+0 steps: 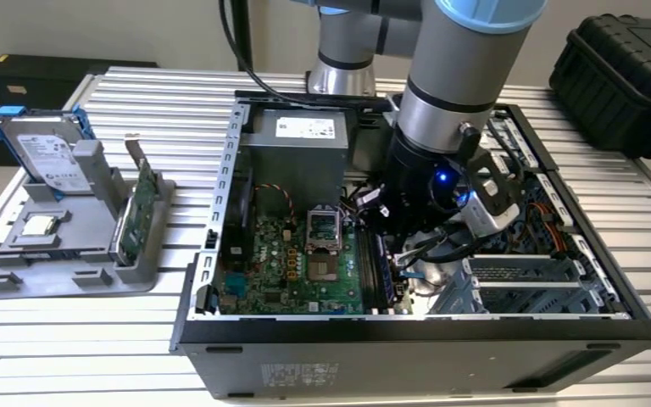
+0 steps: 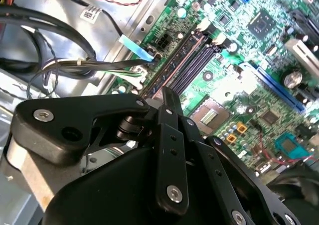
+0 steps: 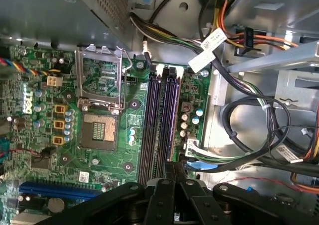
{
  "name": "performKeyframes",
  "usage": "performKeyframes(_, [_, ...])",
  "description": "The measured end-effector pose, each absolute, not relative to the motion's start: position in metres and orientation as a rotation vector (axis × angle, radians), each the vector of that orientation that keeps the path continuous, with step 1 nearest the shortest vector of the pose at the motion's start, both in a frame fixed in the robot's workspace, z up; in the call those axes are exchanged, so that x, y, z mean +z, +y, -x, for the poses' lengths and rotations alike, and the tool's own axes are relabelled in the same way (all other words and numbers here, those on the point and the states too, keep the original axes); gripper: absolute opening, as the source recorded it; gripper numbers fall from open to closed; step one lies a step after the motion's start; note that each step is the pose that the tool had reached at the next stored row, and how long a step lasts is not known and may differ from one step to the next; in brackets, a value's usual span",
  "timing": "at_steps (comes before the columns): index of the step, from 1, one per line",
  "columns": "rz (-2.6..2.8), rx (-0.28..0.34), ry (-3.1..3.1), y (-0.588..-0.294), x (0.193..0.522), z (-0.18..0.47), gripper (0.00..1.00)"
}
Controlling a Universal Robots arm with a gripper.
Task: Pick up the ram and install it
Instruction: 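Press down the ram until it locks into place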
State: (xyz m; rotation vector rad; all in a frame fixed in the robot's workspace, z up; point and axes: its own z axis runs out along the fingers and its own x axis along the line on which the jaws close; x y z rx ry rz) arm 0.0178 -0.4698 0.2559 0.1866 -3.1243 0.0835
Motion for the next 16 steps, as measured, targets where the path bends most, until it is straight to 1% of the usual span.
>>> performKeyframes(16, [-0.517,0.086,-3.092,-0.4694,0.2545,-0.0165,0.00])
